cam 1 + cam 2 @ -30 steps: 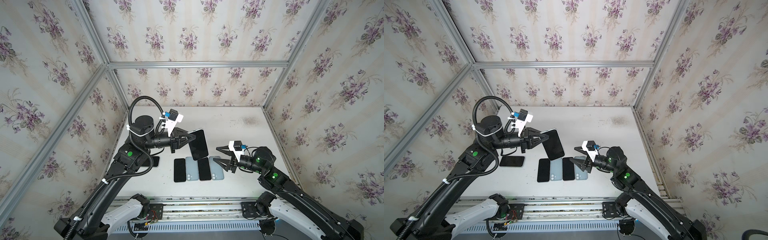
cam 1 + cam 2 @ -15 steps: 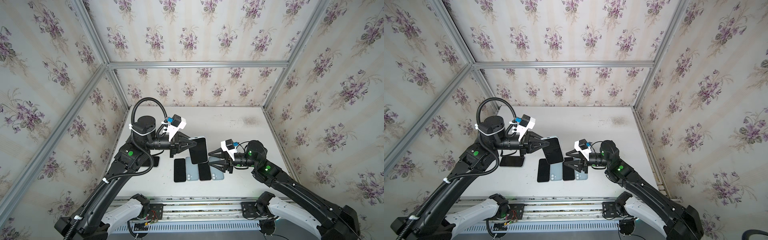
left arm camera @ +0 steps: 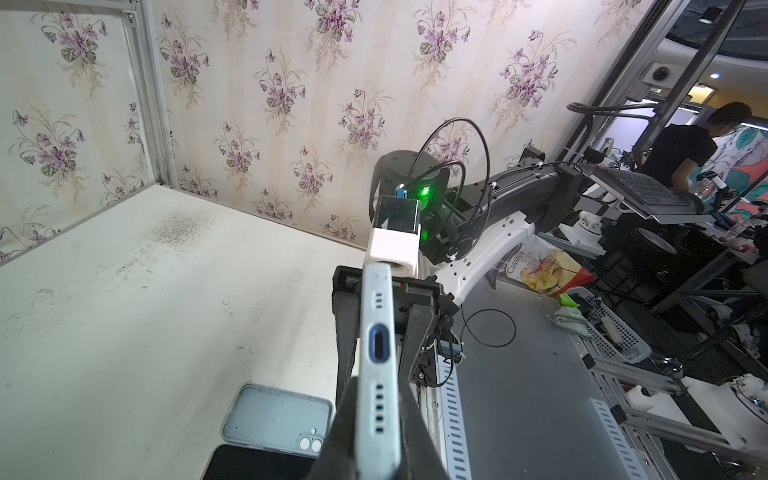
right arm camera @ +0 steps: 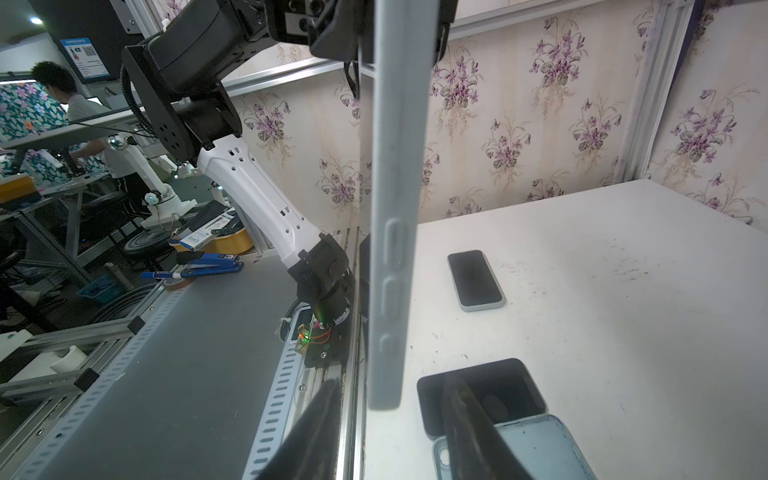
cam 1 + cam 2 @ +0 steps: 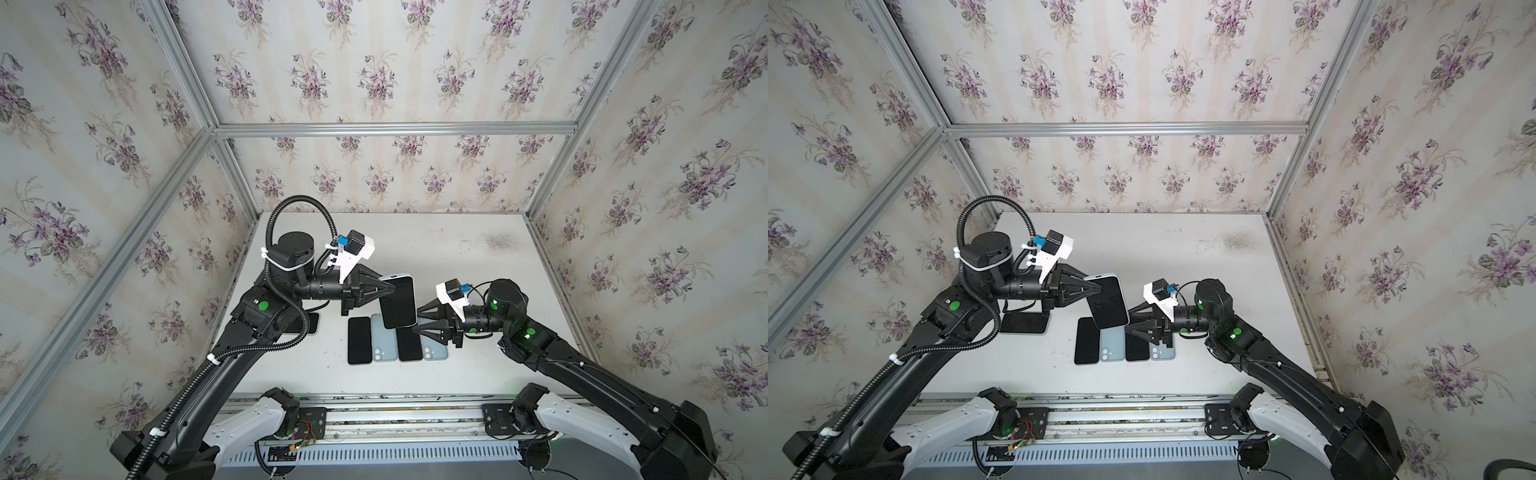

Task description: Take the phone out of the phone case

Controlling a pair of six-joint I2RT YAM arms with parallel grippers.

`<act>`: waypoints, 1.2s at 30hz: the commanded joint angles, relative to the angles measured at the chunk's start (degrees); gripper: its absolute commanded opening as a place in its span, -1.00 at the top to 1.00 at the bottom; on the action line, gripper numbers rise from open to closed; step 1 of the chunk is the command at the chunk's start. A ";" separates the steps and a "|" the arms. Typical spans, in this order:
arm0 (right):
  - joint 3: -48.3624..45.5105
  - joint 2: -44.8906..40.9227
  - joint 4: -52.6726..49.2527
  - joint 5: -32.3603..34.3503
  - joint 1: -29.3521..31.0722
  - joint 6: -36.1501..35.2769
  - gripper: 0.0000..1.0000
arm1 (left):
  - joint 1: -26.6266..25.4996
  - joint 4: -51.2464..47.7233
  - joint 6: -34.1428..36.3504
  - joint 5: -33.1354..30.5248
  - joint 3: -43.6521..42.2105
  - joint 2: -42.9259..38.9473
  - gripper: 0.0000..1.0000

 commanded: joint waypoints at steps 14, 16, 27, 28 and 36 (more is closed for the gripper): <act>-0.52 0.12 1.62 -1.91 0.21 -3.92 0.77 | -0.12 2.46 0.82 0.37 0.11 0.58 1.00; -0.98 0.12 1.56 -1.97 0.21 -4.84 0.88 | -0.23 2.48 0.70 0.30 0.21 0.70 1.00; -1.13 1.21 -2.36 1.23 2.23 -14.65 1.00 | -0.20 2.46 -3.41 1.09 3.26 4.13 1.00; -0.04 1.58 -5.15 2.91 3.71 -17.72 1.00 | -0.14 2.46 -4.32 1.42 3.98 5.00 1.00; 2.45 4.73 -6.70 14.02 9.70 -31.96 1.00 | -0.12 2.39 -9.88 1.72 8.45 11.12 1.00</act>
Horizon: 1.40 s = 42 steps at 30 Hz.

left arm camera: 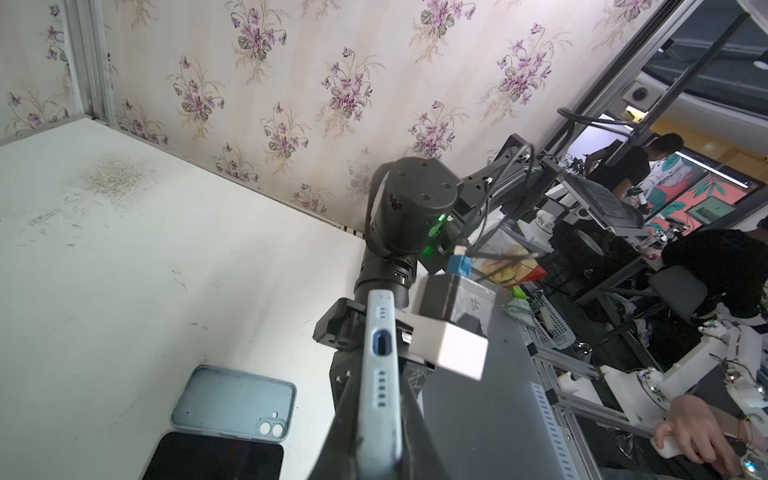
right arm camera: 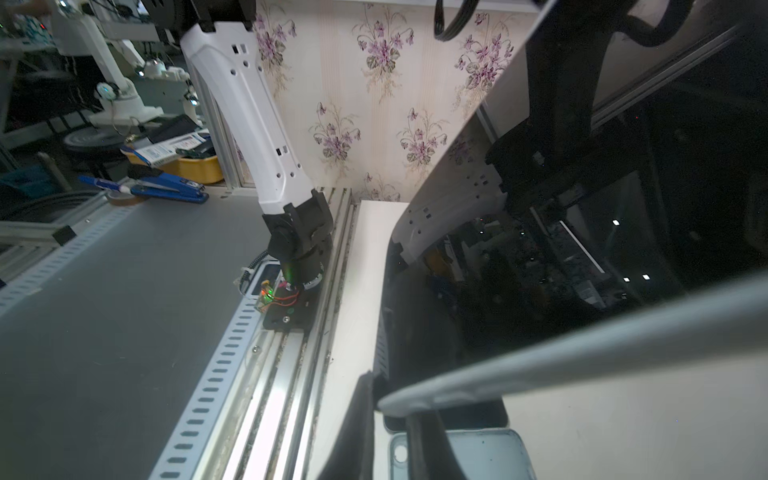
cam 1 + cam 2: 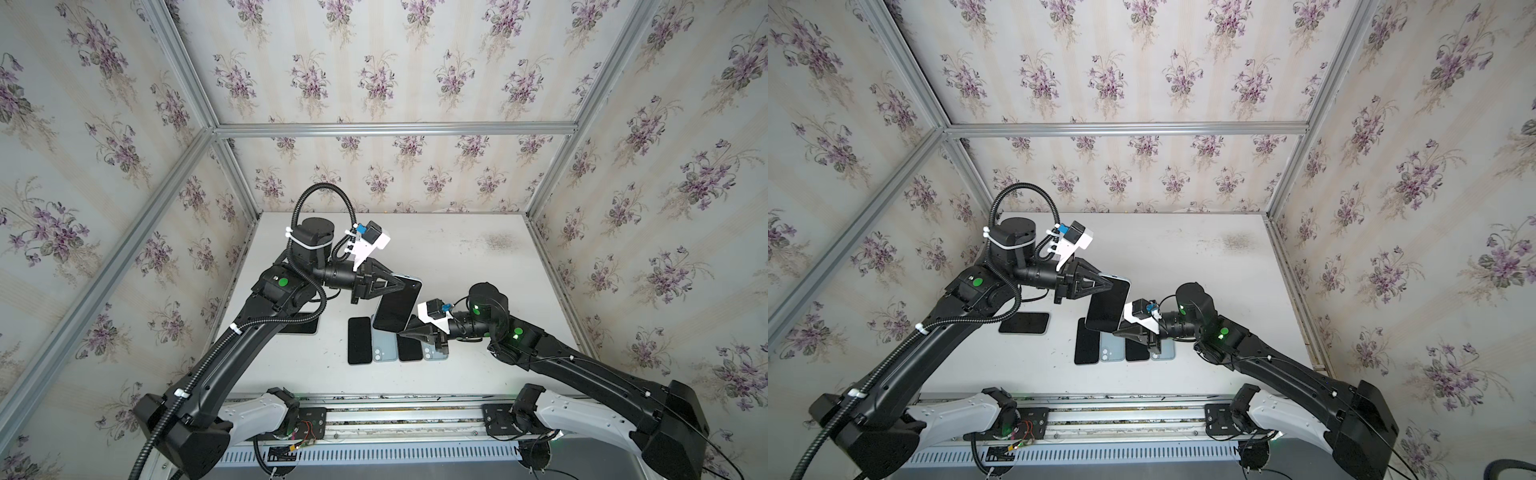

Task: Take the phone out of the phone case
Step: 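Close the right gripper on the light-blue case edge while the left gripper holds the phone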

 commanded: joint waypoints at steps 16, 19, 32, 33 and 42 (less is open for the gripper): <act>-17.58 -13.62 26.39 27.65 1.05 7.57 0.37 | 1.82 16.15 -22.11 -6.63 -3.64 -1.58 1.00; -18.73 -19.89 22.72 28.41 0.99 15.98 0.17 | 2.02 26.22 -29.26 -8.45 -8.71 -4.98 1.00; -15.37 -16.55 26.05 12.13 1.08 34.04 -0.09 | 1.76 42.37 -44.97 -9.47 -16.20 -7.60 1.00; -15.63 -15.82 27.45 11.74 1.06 34.66 -0.09 | 1.75 42.51 -45.21 -9.49 -16.36 -7.67 1.00; -15.72 -11.88 34.07 11.87 1.08 37.78 -0.09 | 1.05 44.01 -46.93 -10.00 -17.52 -8.40 1.00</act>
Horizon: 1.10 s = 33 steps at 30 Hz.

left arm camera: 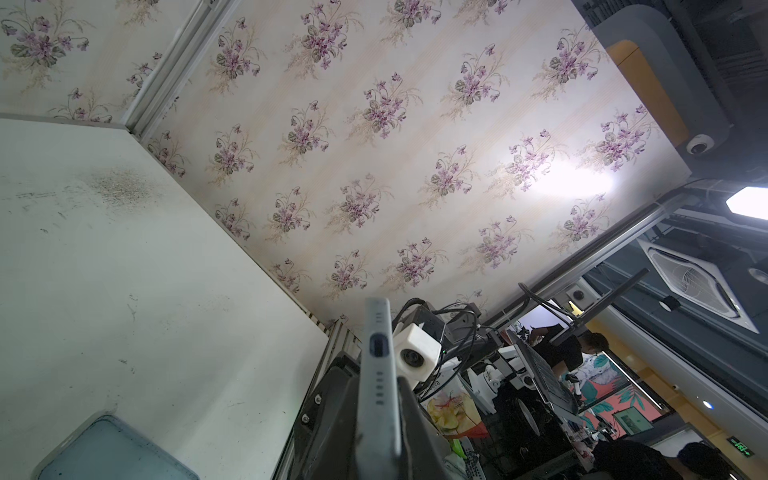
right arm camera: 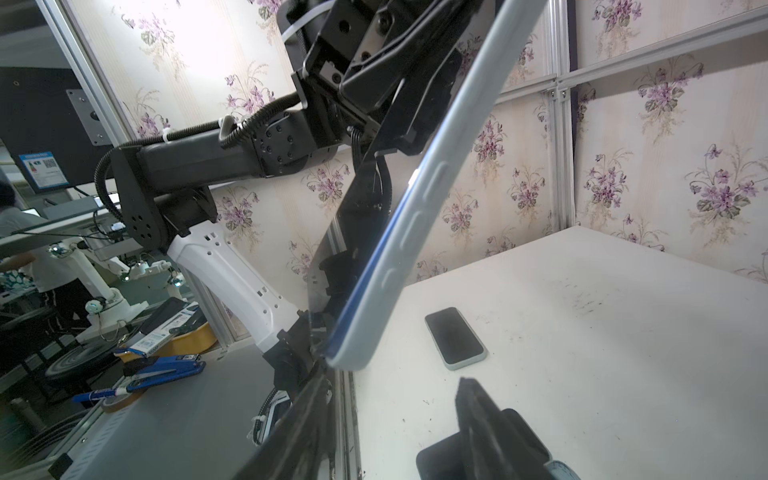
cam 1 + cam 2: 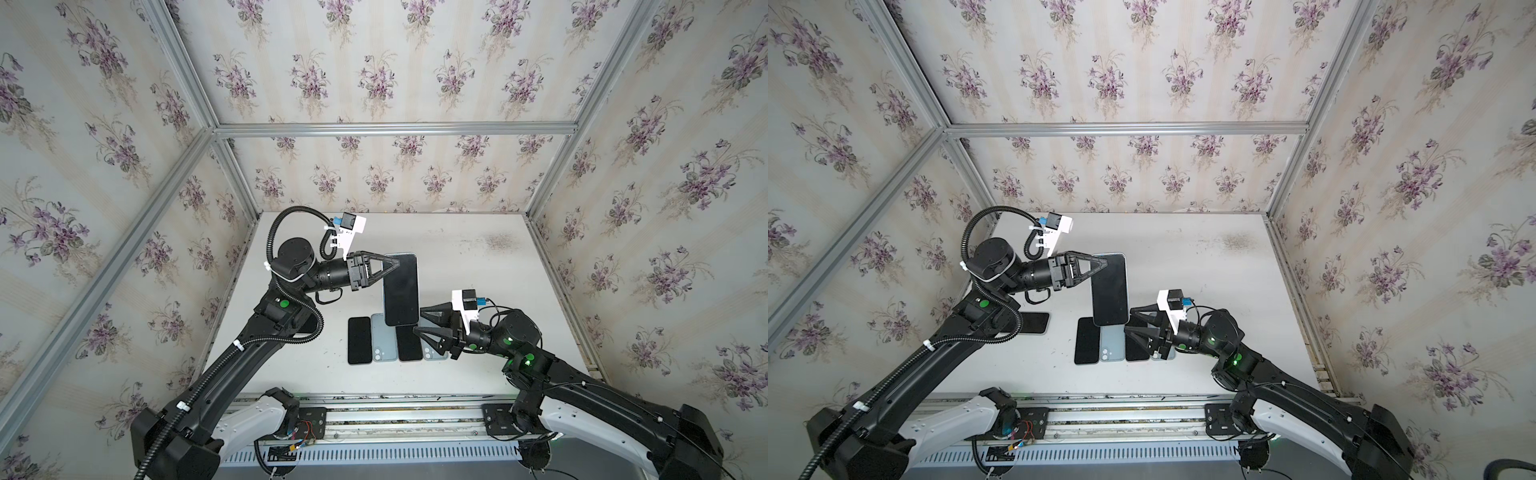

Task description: Take the phone out of the phone case

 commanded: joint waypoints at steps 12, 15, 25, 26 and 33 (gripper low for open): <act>-0.08 1.19 7.29 0.51 0.01 2.60 -0.10 | -0.55 5.19 -1.18 -0.29 -0.38 -0.53 1.00; 0.08 1.49 7.09 1.01 -0.03 2.35 -0.09 | -0.58 5.56 -1.27 -0.08 -0.39 -0.59 1.00; 0.80 2.23 5.68 3.78 -0.07 1.04 -0.08 | -1.43 6.44 -1.36 0.64 -0.83 -0.59 1.00; 0.87 2.19 5.69 3.86 -0.05 1.06 -0.08 | -1.47 6.45 -1.32 0.66 -1.04 -0.54 1.00; 1.23 2.44 5.39 4.69 -0.31 2.05 -0.01 | -1.69 6.58 -0.92 0.76 -2.48 -0.57 1.00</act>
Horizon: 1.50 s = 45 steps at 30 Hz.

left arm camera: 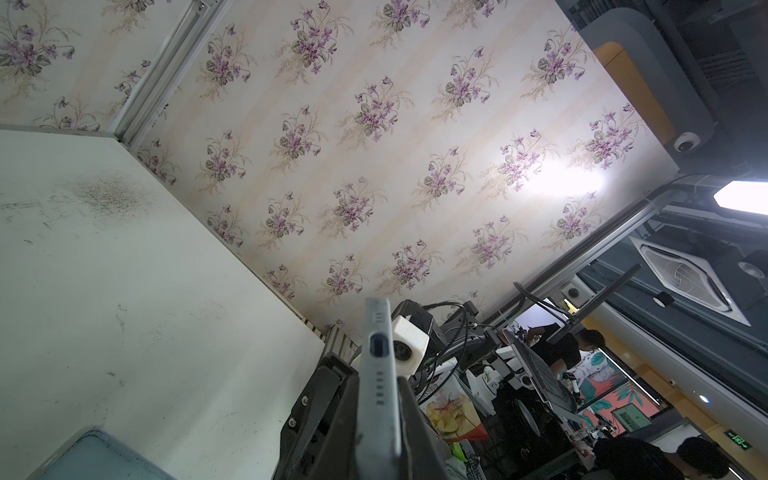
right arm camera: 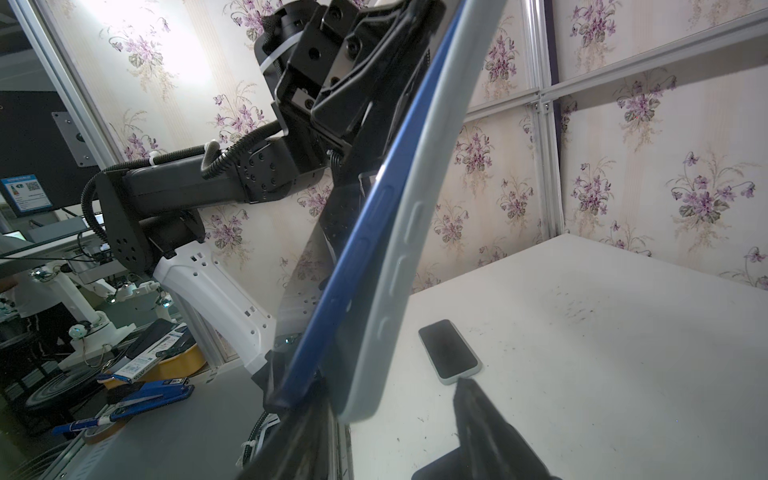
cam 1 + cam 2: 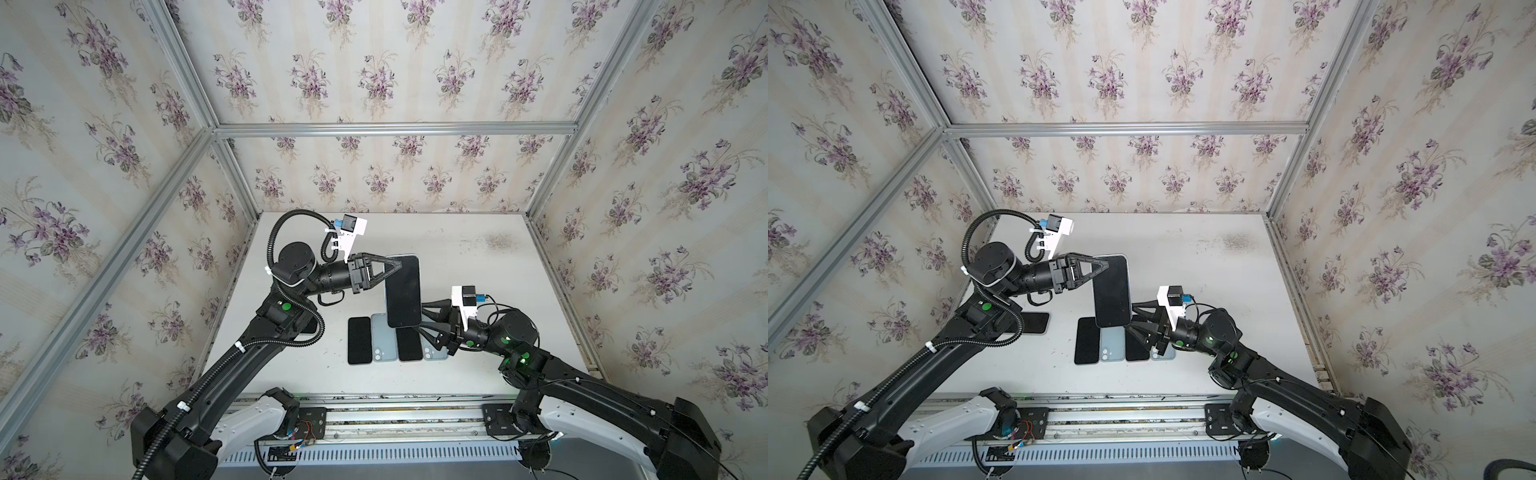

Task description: Take the phone out of the phone case

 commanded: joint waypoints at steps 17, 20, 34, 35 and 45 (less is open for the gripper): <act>0.30 3.70 4.93 -1.84 -0.37 9.37 0.96 | -0.04 5.91 2.01 -2.96 -4.20 3.86 1.00; -1.08 3.02 4.81 -0.22 -0.44 12.83 1.00 | -0.03 9.25 1.38 -4.08 -6.33 6.43 1.00; -5.14 6.15 -2.82 9.67 -1.94 22.37 1.00 | -0.03 22.27 -1.31 -10.09 -16.49 20.86 -0.08; -5.17 7.46 -2.28 9.64 -2.24 22.97 1.00 | -0.04 23.29 -1.48 -10.38 -17.21 22.01 -0.08; -4.06 16.09 -0.32 7.24 -4.15 25.96 1.00 | -0.03 18.70 1.49 -15.03 -18.60 24.15 -0.75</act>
